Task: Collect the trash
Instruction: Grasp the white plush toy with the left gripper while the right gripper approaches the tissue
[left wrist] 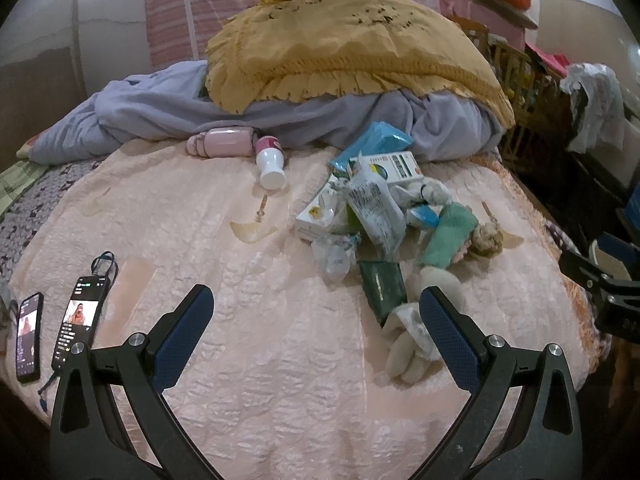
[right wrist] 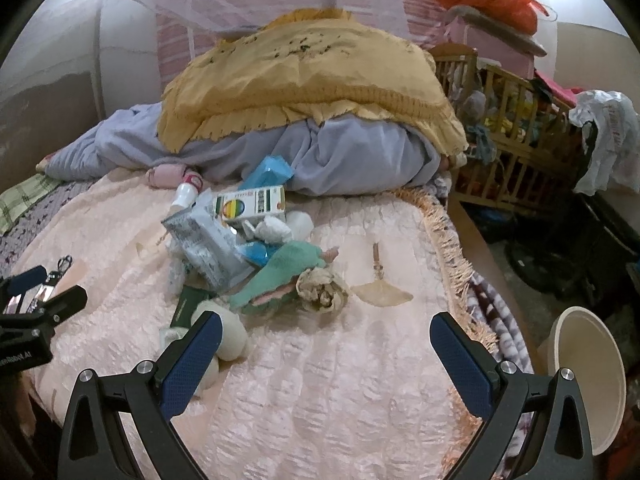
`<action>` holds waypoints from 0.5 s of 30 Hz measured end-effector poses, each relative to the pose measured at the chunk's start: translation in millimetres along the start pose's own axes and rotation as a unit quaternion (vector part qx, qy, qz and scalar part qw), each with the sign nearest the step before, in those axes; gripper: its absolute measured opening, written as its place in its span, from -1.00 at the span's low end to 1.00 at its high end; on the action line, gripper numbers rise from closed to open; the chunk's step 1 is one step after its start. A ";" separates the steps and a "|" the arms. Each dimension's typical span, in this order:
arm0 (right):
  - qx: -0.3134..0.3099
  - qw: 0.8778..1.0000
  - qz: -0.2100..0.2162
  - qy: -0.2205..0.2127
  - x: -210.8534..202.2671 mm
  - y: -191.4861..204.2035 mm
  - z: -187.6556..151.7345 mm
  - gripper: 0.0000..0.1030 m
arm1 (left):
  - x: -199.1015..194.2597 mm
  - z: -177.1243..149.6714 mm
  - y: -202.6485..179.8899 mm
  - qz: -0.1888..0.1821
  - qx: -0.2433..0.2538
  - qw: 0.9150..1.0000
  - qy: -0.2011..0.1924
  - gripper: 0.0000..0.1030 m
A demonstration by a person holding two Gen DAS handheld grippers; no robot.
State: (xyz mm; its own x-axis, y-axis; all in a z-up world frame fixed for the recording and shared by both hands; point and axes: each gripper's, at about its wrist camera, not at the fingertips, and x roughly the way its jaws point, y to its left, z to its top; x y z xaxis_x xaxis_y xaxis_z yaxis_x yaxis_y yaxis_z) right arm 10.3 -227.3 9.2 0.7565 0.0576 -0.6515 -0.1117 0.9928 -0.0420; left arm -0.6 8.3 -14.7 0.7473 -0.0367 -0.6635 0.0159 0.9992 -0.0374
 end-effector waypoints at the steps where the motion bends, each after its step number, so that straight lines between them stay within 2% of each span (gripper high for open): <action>1: -0.001 1.000 0.001 0.003 1.3 -0.2 -1.3 1.00 | 0.5 -2.6 -1.2 -0.003 0.005 1.000 0.003 0.99; 4: -0.004 1.000 0.004 0.016 7.8 -1.7 -6.6 1.00 | 4.3 -8.8 -7.3 -0.001 0.029 1.000 0.003 0.99; 7: -0.012 1.000 -0.001 0.026 12.8 -3.5 -9.1 1.00 | 12.8 -11.9 -12.7 -0.004 0.042 0.999 0.024 0.99; 12: -0.024 0.999 -0.013 0.038 27.8 -11.7 -7.8 1.00 | 26.1 -11.7 -26.5 -0.028 0.052 0.997 0.043 0.98; 15: -0.028 0.999 -0.007 0.043 43.3 -17.7 -2.5 0.97 | 35.3 -13.4 -37.6 -0.059 0.046 0.996 0.054 0.88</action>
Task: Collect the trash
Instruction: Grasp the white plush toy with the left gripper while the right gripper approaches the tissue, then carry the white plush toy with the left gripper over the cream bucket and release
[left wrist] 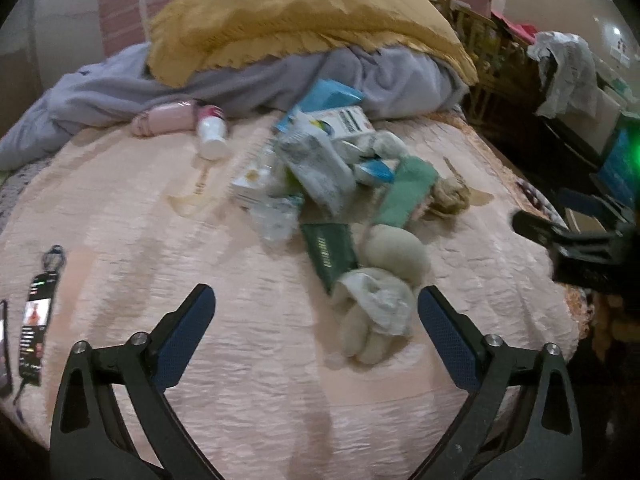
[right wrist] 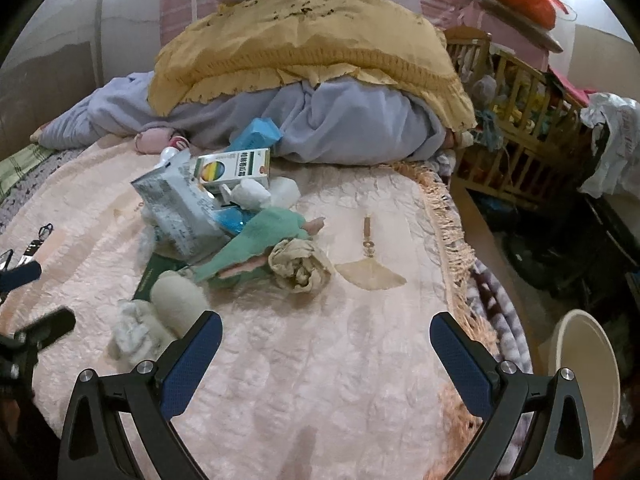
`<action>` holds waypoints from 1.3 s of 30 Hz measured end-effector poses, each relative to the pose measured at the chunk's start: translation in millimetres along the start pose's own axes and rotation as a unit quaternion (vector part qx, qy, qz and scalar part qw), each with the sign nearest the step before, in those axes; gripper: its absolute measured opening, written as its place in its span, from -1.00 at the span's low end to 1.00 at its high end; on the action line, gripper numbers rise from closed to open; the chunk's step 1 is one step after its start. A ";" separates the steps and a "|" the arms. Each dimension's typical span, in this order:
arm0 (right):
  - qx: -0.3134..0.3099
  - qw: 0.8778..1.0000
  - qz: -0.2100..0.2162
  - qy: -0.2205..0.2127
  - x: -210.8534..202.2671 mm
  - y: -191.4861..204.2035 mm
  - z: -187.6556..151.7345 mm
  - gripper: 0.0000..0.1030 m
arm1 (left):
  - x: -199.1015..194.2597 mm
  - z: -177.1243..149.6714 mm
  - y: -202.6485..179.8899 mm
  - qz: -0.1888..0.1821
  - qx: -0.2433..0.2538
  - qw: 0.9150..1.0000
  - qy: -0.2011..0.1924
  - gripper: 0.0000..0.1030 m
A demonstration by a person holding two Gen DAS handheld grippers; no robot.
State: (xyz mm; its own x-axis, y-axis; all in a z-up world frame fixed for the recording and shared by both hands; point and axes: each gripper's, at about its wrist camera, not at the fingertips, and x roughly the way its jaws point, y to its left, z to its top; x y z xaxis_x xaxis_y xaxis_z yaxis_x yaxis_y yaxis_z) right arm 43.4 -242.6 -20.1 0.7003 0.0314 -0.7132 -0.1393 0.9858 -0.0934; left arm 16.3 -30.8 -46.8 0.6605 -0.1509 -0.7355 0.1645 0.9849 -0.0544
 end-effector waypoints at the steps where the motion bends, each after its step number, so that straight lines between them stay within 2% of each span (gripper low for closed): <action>1: 0.000 1.000 0.004 0.002 5.2 -0.9 2.0 0.94 | 3.4 -0.1 -2.9 -0.008 0.000 1.000 0.005 0.83; 3: -0.003 1.000 0.022 0.015 21.9 -3.2 9.1 0.74 | 15.2 0.2 -11.7 -0.015 0.007 1.000 0.016 0.77; 8: 0.002 0.998 0.057 0.039 62.8 -7.5 26.4 0.60 | 41.9 0.4 -27.4 -0.026 0.030 0.998 0.046 0.66; 10: 0.005 0.996 0.075 0.050 79.6 -9.4 31.5 0.47 | 54.7 1.2 -33.7 -0.029 0.038 0.997 0.060 0.38; 11: 0.007 0.995 0.079 0.057 88.6 -10.1 33.2 0.37 | 60.0 1.5 -34.9 -0.033 0.039 0.996 0.068 0.28; 13: 0.007 0.994 0.086 0.071 103.6 -9.1 34.5 -0.08 | 71.1 1.4 -36.1 -0.039 0.035 0.995 0.089 -0.04; 14: 0.011 0.992 0.095 0.084 113.1 -10.0 34.0 -0.40 | 76.7 1.2 -36.1 -0.045 0.030 0.994 0.097 -0.05; 16: 0.027 0.989 0.112 0.093 121.1 -14.4 31.9 -0.46 | 77.8 1.6 -35.8 -0.055 0.024 0.993 0.098 -0.21; 17: 0.031 0.989 0.117 0.086 118.5 -16.7 30.3 -0.59 | 76.8 2.3 -36.1 -0.058 0.024 0.993 0.100 -0.23; 20: 0.036 0.989 0.123 0.071 99.2 -26.6 26.6 -0.75 | 62.9 6.3 -38.1 -0.074 0.023 0.992 0.097 -0.31; 22: 0.041 0.989 0.127 0.062 81.9 -35.9 23.1 -0.78 | 51.1 8.9 -43.0 -0.085 0.026 0.992 0.091 -0.31; 28: 0.059 0.993 0.102 0.027 27.3 -79.8 6.1 -0.78 | 29.1 26.0 -80.5 -0.097 0.054 0.991 0.073 -0.31; 33: 0.075 0.994 0.076 0.014 -0.2 -113.5 -8.6 -0.78 | 23.6 41.3 -117.7 -0.110 0.074 0.989 0.060 -0.31; 37: 0.075 0.994 0.079 0.013 -11.6 -127.9 -14.1 -0.78 | 19.7 45.5 -120.9 -0.109 0.080 0.989 0.056 -0.31; 38: 0.073 0.994 0.085 0.018 -10.6 -126.6 -13.5 -0.65 | 19.1 45.0 -116.6 -0.106 0.077 0.990 0.058 -0.31; 39: 0.071 0.993 0.092 0.022 -8.1 -123.4 -12.6 -0.30 | 19.3 42.5 -110.3 -0.103 0.074 0.990 0.060 -0.31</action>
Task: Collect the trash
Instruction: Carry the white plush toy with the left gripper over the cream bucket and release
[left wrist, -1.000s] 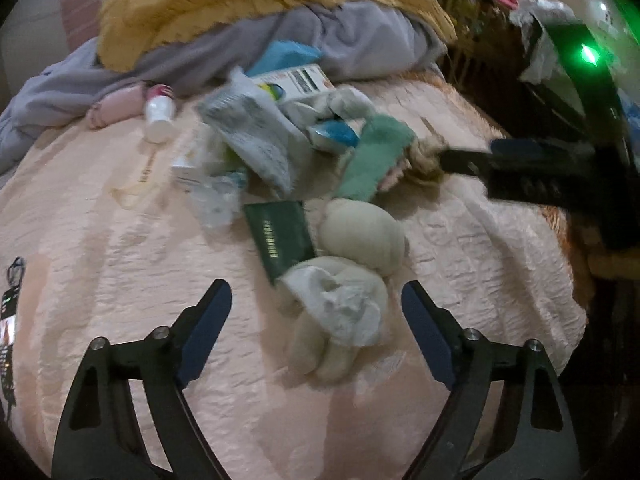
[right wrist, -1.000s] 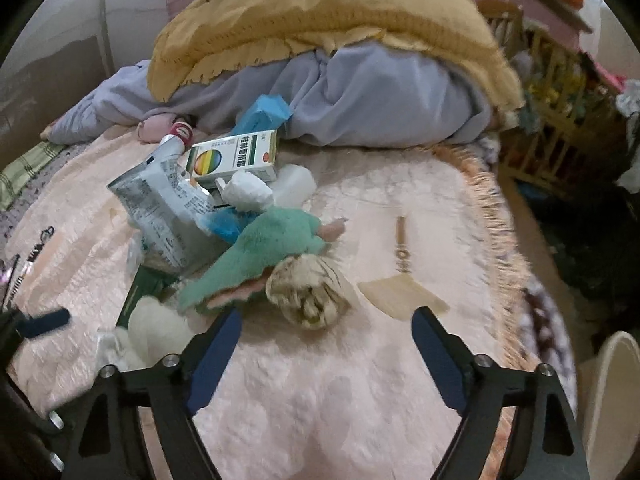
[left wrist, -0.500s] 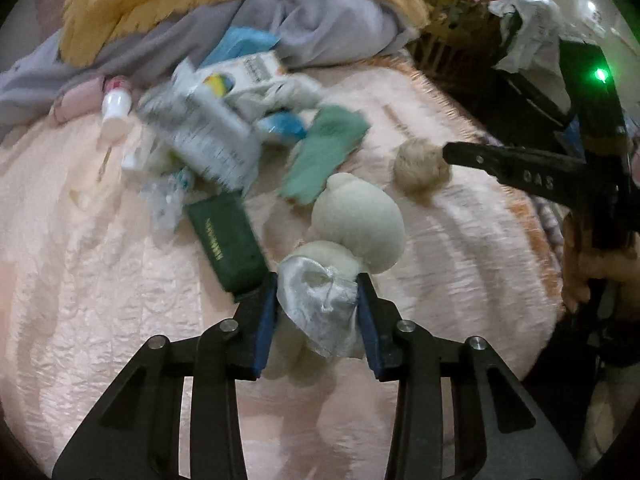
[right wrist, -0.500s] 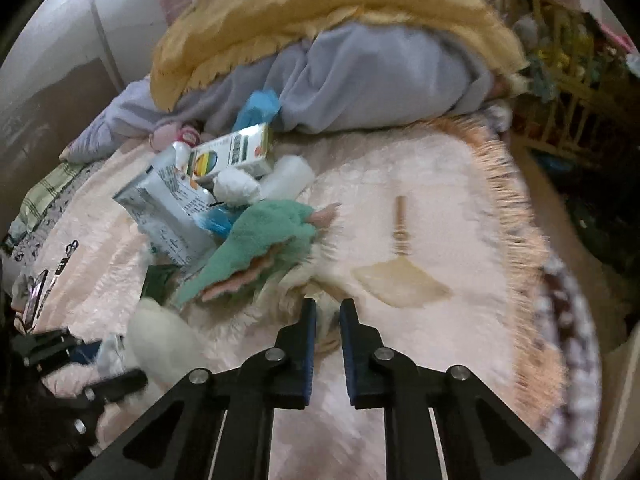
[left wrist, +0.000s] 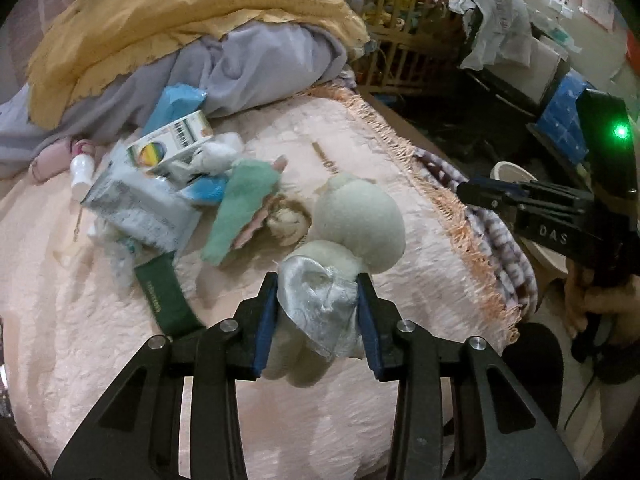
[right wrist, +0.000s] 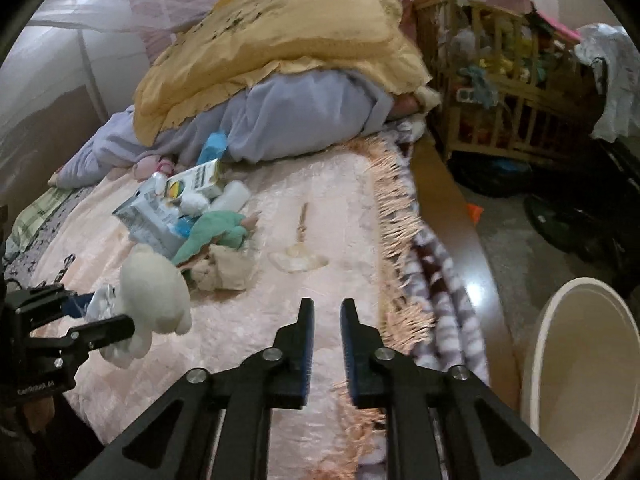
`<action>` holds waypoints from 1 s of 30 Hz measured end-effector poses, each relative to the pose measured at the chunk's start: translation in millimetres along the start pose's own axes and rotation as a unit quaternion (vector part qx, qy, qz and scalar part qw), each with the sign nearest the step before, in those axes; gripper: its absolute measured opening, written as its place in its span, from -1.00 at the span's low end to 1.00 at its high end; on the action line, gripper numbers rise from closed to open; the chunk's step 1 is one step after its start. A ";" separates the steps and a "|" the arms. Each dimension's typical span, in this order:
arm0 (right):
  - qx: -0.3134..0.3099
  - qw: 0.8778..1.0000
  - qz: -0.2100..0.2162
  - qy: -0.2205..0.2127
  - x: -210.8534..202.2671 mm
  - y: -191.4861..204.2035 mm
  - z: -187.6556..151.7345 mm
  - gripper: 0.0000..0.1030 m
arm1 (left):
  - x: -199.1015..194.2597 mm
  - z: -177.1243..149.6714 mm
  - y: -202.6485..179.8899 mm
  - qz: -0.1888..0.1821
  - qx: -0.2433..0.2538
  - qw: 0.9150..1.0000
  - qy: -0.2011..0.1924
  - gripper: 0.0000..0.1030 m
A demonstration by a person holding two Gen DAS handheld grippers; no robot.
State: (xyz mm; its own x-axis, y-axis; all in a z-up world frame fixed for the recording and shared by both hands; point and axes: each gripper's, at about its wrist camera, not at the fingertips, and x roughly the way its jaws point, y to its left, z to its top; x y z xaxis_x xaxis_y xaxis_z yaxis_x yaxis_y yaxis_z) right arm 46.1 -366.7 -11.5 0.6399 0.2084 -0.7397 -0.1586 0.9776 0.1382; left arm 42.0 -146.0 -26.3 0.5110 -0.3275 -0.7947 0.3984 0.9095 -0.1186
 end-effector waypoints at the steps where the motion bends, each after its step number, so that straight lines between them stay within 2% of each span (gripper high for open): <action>1: -0.001 1.000 0.010 0.003 3.4 4.7 0.4 -0.09 | -1.2 -3.0 6.2 0.006 -0.004 1.000 0.002 -0.31; 2: -0.004 1.000 0.023 0.001 7.3 11.3 0.9 0.22 | -3.0 -7.3 13.8 0.014 -0.010 1.000 0.004 -0.31; 3: -0.009 0.999 0.036 -0.003 12.1 19.7 2.0 0.28 | -5.8 -11.7 20.3 0.020 -0.014 1.000 0.006 -0.31; 9: -0.053 0.995 0.075 0.025 63.4 72.9 16.9 0.28 | -12.9 -34.3 57.8 0.055 -0.039 0.998 0.016 -0.31; 12: -0.060 0.995 0.065 0.039 98.7 87.3 23.2 0.27 | -14.9 -36.4 66.0 0.062 -0.048 0.997 0.012 -0.31; 13: -0.058 0.995 0.064 0.043 107.2 87.4 25.0 0.21 | -15.1 -35.9 66.8 0.062 -0.051 0.997 0.011 -0.31; 15: -0.044 0.994 0.081 0.066 131.4 84.9 24.0 -0.44 | -15.1 -34.5 64.4 0.057 -0.052 0.997 0.010 -0.31; 16: -0.034 0.992 0.096 0.077 137.3 82.4 22.5 -0.52 | -15.1 -32.8 62.3 0.055 -0.050 0.997 0.009 -0.31; 17: -0.027 0.991 0.106 0.076 137.1 80.2 21.4 -0.71 | -15.1 -31.4 59.2 0.052 -0.047 0.997 0.008 -0.31; 22: -0.027 0.995 0.090 0.026 84.6 62.3 17.1 -0.79 | -7.7 -15.1 34.1 0.022 -0.036 0.999 0.004 -0.31; 26: -0.003 0.998 0.062 -0.008 23.8 17.3 13.0 -0.79 | -2.4 1.4 2.3 -0.008 -0.021 1.000 -0.002 -0.31; 28: 0.008 0.999 0.036 -0.020 -0.9 -3.3 9.5 -0.79 | 0.1 11.1 -20.6 -0.027 -0.008 1.000 -0.006 -0.31; 30: 0.017 0.999 -0.009 -0.030 -30.8 -32.5 -0.8 -0.79 | 3.8 21.2 -49.2 -0.049 0.011 0.999 -0.009 -0.31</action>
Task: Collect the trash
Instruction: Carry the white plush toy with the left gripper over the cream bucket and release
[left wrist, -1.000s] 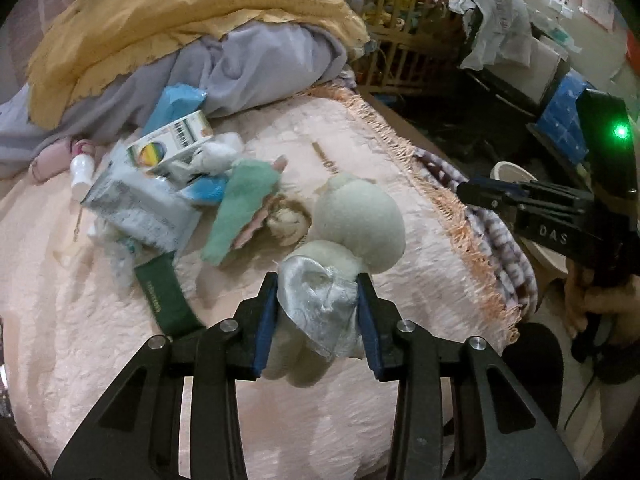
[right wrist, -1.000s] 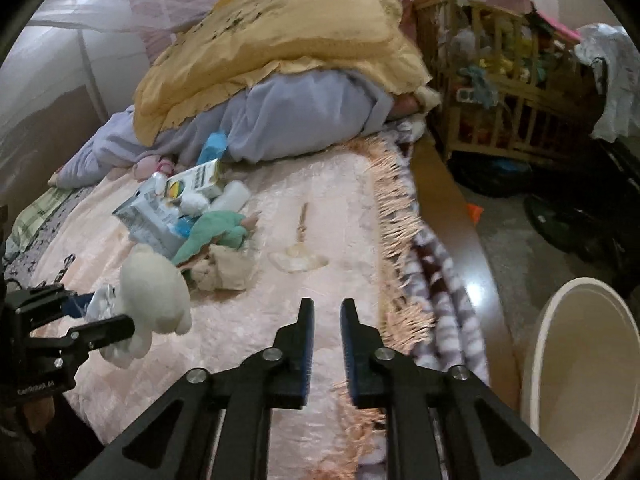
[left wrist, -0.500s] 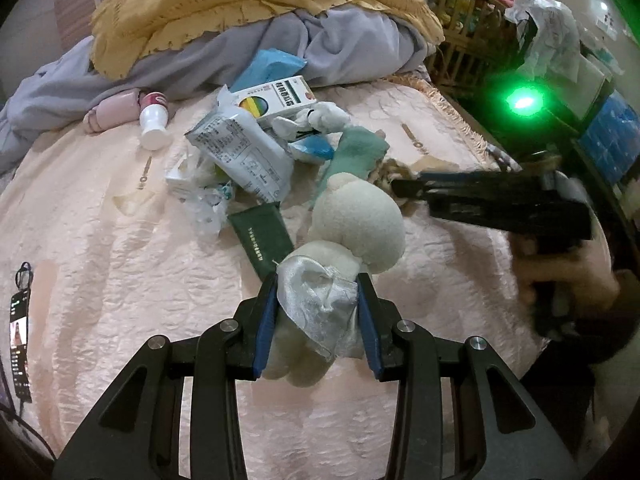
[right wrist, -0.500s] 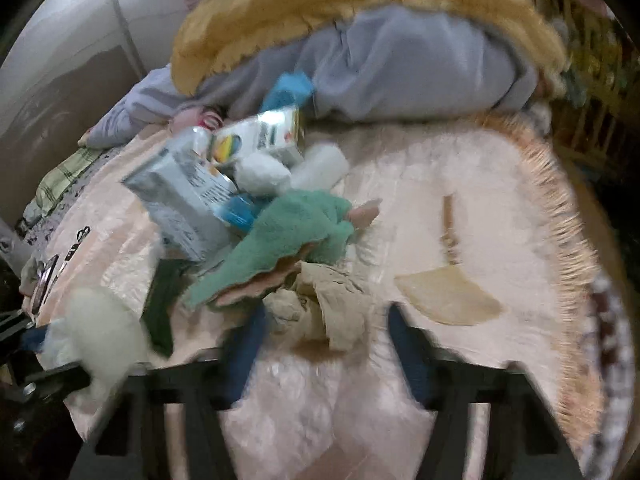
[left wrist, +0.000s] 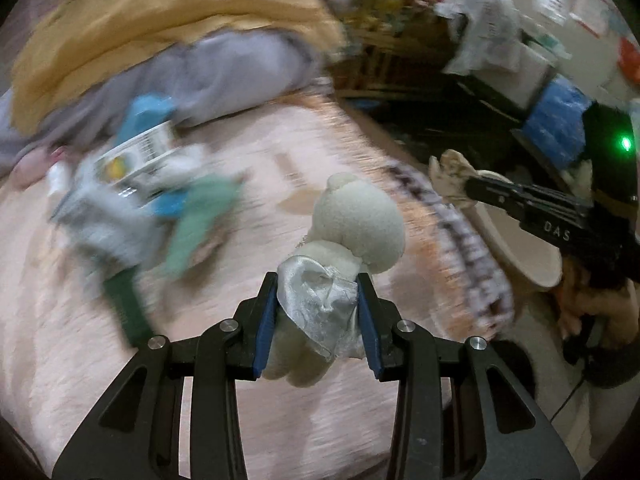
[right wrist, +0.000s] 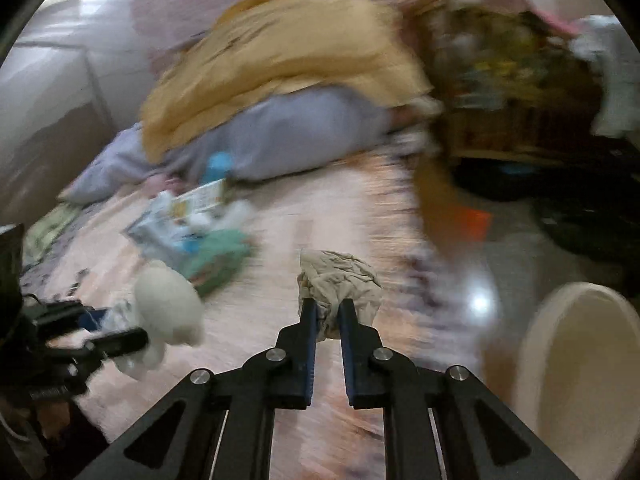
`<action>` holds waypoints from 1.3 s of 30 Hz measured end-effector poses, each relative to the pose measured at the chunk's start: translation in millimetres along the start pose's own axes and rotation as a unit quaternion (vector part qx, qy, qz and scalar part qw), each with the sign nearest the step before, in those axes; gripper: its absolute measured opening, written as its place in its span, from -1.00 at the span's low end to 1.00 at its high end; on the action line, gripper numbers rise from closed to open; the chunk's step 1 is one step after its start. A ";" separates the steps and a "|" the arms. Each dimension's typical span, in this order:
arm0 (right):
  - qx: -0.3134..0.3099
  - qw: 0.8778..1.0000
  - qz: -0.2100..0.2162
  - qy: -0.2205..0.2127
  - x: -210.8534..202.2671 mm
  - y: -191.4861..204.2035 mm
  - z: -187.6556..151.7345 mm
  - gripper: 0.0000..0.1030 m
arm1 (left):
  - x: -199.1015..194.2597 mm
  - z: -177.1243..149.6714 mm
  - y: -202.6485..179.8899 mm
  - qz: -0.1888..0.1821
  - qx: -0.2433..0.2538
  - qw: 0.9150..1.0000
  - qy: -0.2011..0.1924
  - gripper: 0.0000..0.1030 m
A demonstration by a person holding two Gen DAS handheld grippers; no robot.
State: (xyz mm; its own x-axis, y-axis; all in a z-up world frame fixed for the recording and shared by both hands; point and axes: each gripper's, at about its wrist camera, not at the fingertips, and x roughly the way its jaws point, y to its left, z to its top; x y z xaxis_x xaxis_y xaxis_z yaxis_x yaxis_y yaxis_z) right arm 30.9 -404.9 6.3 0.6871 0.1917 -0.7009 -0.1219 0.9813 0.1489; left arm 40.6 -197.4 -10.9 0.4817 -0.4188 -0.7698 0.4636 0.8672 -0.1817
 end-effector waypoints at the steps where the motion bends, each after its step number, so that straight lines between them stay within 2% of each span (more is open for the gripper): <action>1: 0.005 1.000 -0.028 -0.003 -16.6 -19.6 -6.0 -0.79 | 3.8 5.6 -14.2 -0.013 0.008 1.000 -0.001 -0.31; 6: 0.052 0.992 -0.116 -0.001 -62.9 -99.2 -30.2 -0.79 | 30.0 33.5 -82.7 -0.074 0.037 0.997 0.005 -0.30; 11: 0.110 0.981 -0.157 0.006 -79.8 -158.6 -54.0 -0.79 | 61.8 54.7 -140.1 -0.130 0.037 0.991 0.015 -0.23; 13: 0.125 0.978 -0.167 0.009 -82.6 -169.9 -60.9 -0.61 | 76.5 61.8 -159.8 -0.148 0.026 0.988 0.019 -0.20; 15: 0.143 0.973 -0.184 0.008 -84.9 -183.6 -69.1 -0.12 | 88.3 67.0 -174.5 -0.166 0.018 0.986 0.021 -0.19; 16: 0.150 0.971 -0.186 0.002 -86.6 -188.3 -72.0 -0.03 | 94.1 69.0 -180.3 -0.174 0.017 0.984 0.024 -0.15; 17: 0.160 0.969 -0.187 -0.005 -89.0 -193.2 -75.5 0.15 | 98.4 71.6 -185.6 -0.184 0.018 0.982 0.026 -0.09; 18: 0.168 0.968 -0.186 -0.009 -89.9 -197.0 -77.6 0.24 | 100.9 72.4 -188.9 -0.196 0.017 0.980 0.028 0.05; 19: 0.171 0.968 -0.184 -0.011 -89.0 -197.0 -77.7 0.25 | 102.7 73.6 -190.7 -0.205 0.013 0.978 0.031 0.08; 22: 0.177 0.969 -0.172 -0.002 -84.3 -199.0 -82.1 0.25 | 101.6 71.4 -183.3 -0.195 0.008 0.980 0.033 0.09; 27: 0.171 0.973 -0.157 0.014 -65.1 -187.1 -82.1 0.26 | 101.9 63.9 -157.2 -0.157 -0.001 0.987 0.035 0.09; 30: 0.173 0.973 -0.156 0.011 -63.1 -181.4 -82.7 0.26 | 107.9 55.2 -149.6 -0.137 0.014 0.990 0.040 0.09; 33: 0.176 0.974 -0.141 0.010 -64.6 -179.4 -83.4 0.26 | 113.2 41.5 -144.7 -0.146 0.030 0.987 0.061 0.10; 35: 0.177 0.976 -0.124 0.009 -67.2 -178.1 -84.5 0.26 | 113.3 34.9 -147.7 -0.152 0.049 0.985 0.066 0.17; 37: 0.175 0.976 -0.127 0.009 -68.0 -178.2 -85.1 0.26 | 115.7 30.7 -153.1 -0.147 0.060 0.985 0.066 0.29; 39: 0.179 0.975 -0.134 0.008 -68.9 -182.0 -86.3 0.26 | 122.1 31.6 -157.7 -0.144 0.055 0.985 0.072 0.29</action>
State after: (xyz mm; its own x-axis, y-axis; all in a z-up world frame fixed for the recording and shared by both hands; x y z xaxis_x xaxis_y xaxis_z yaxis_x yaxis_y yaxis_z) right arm -56.0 -595.2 -32.7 0.6474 -0.0678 -0.7591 0.3210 0.9276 0.1910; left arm 49.7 -393.8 -56.9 0.2122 -0.5939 -0.7760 0.6472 0.6804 -0.3438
